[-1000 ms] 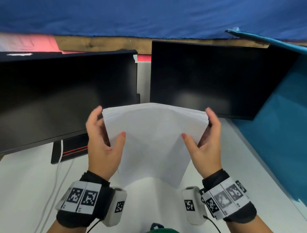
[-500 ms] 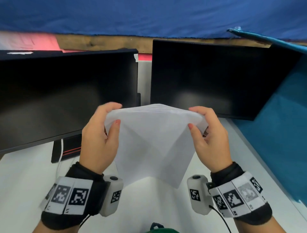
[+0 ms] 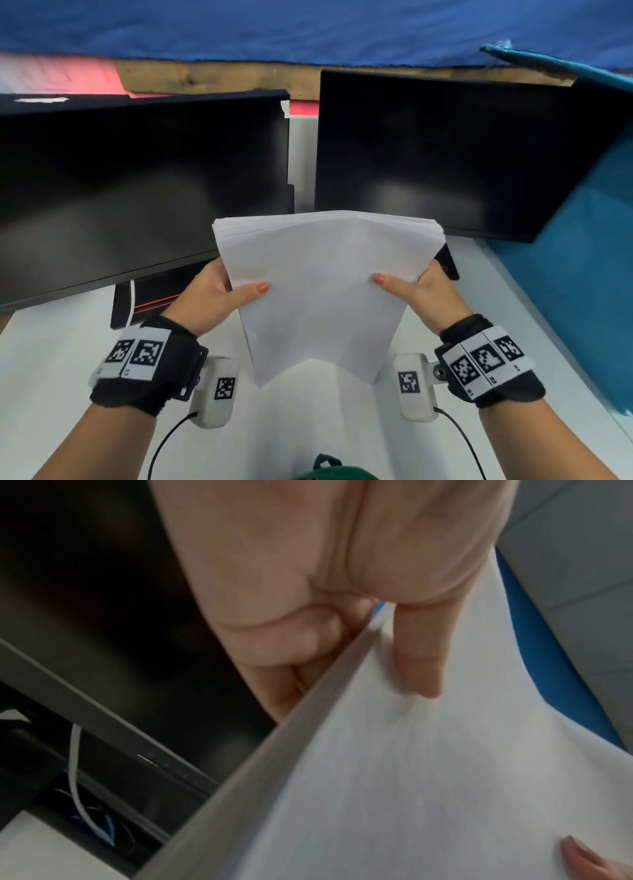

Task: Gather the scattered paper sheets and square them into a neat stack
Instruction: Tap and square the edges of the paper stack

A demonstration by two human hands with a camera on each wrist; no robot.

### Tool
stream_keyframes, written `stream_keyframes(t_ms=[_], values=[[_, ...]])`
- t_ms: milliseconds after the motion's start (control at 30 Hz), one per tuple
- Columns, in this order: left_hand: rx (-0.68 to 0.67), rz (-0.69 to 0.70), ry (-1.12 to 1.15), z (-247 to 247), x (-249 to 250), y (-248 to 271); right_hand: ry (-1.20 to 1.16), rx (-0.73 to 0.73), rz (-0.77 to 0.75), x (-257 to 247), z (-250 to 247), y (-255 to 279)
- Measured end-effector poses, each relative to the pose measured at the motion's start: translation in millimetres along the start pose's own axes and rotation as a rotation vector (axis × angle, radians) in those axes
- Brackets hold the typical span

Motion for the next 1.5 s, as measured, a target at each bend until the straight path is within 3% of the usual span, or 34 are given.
stream_keyframes(t_ms=[133, 300, 433, 500, 667, 767, 1067, 1500], values=[[0.014, -0.051, 0.023, 5.4, -16.7, 3.9, 0.011, 0.003, 0.021, 12.9, 8.1, -0.5], [0.172, 0.038, 0.008, 1.5, -7.4, 3.4, -0.021, 0.064, -0.004, 12.8, 6.0, 0.0], [0.145, 0.052, 0.027, 7.2, -6.0, 8.5, -0.020, 0.067, 0.008, 22.0, 9.0, 4.1], [0.197, 0.077, 0.032, 4.0, -1.2, 12.9, 0.001, 0.064, 0.023, 27.3, 11.1, 6.1], [0.386, 0.451, -0.215, -18.4, 67.3, 25.6, -0.019, 0.067, 0.000, 22.9, 8.1, 6.1], [0.404, 0.548, -0.426, -16.4, 93.2, 30.3, -0.031, 0.074, -0.024, 17.9, 7.1, 5.4], [0.452, 0.478, -0.444, -22.9, 87.1, 31.8, -0.046, 0.062, -0.034, 15.6, 8.5, 8.3], [0.491, 0.500, -0.422, -25.6, 91.3, 33.0, -0.064, 0.051, -0.033, 13.3, 9.1, 11.1]])
Point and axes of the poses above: each hand's wrist, its own y-axis away from the middle knuckle, its own z-axis out of the palm, x = y × z, the point moved 10 cm from there along -y, towards the middle knuckle, and after that the axes turned 6 degrees about z, right-handed, at the moved point
